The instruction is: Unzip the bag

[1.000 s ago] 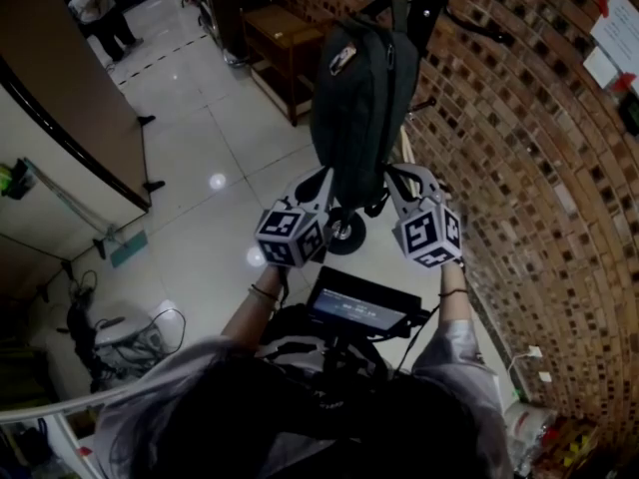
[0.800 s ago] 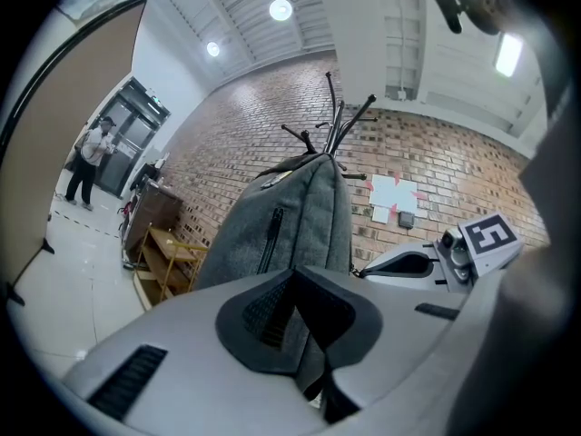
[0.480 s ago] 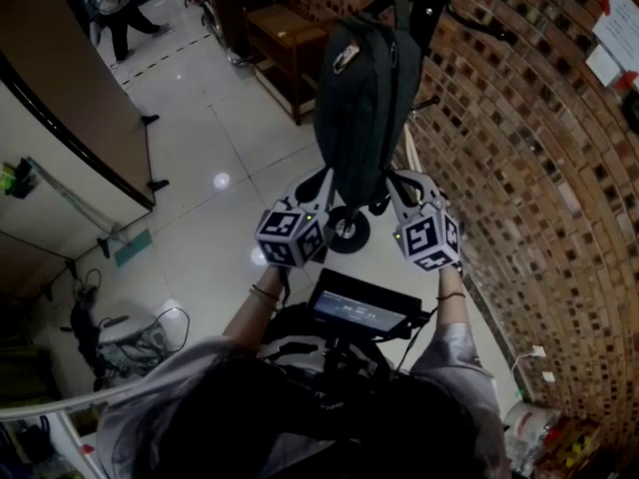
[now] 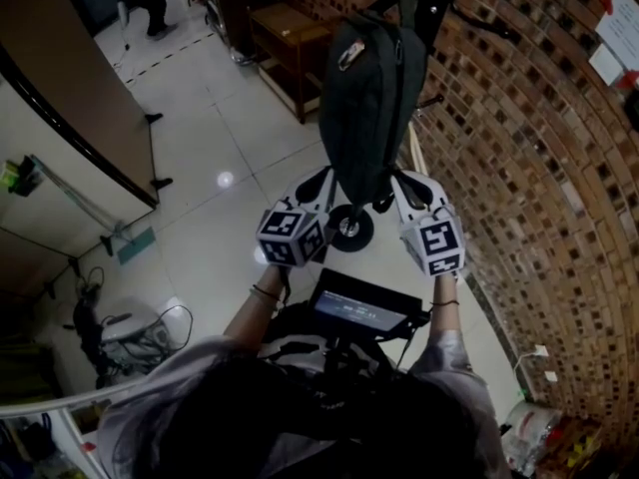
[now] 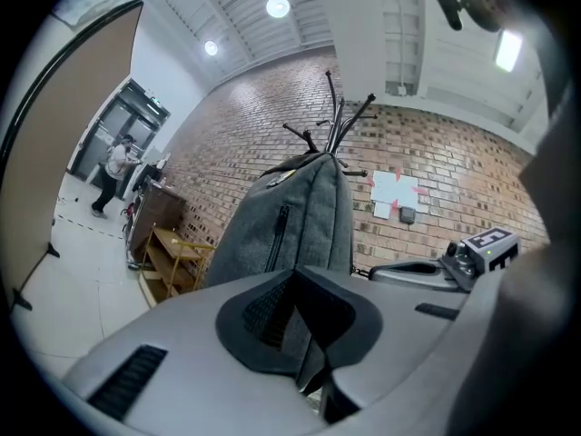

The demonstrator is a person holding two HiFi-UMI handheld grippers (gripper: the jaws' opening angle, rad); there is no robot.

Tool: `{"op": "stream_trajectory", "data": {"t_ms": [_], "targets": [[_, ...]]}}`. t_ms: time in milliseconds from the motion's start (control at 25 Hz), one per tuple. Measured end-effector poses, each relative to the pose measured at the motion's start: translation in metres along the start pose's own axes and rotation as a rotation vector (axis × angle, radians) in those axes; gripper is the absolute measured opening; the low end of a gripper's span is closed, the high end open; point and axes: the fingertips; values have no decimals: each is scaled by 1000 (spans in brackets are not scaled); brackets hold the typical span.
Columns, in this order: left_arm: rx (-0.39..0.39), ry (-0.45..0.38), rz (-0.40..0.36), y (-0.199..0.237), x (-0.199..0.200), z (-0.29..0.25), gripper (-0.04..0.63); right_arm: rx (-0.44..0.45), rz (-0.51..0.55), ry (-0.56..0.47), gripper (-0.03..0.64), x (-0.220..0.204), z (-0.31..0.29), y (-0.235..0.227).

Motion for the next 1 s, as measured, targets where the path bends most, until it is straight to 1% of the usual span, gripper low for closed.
{"op": "stream_trajectory", "data": {"t_ms": [120, 240, 360, 440, 560, 640, 760, 1000], "targets": [[-2, 1, -1, -1, 0, 1, 8, -7, -75, -29, 35, 6, 7, -3], [-16, 4, -1, -7, 2, 2, 8, -21, -85, -26, 37, 9, 13, 2], [-15, -7, -2, -6, 2, 2, 8, -11, -76, -53, 35, 10, 20, 12], [-14, -5, -5, -6, 2, 2, 8, -11, -87, -58, 37, 9, 24, 16], [-18, 4, 5, -6, 1, 2, 8, -35, -134, -41, 36, 9, 29, 16], [-27, 6, 6, -9, 0, 1, 8, -47, -163, -51, 33, 8, 31, 13], [-38, -6, -2, -14, 3, -1, 8, -74, -214, -43, 5, 4, 32, 10], [-58, 3, -1, -22, 1, -2, 8, -101, -288, -51, 3, 3, 32, 9]]}}
Point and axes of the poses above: the fingertips, and each gripper's own axes: z backward along the fingers, y to its left, x out of its top, and after that the axes turned 10 degrees about y, right-handed
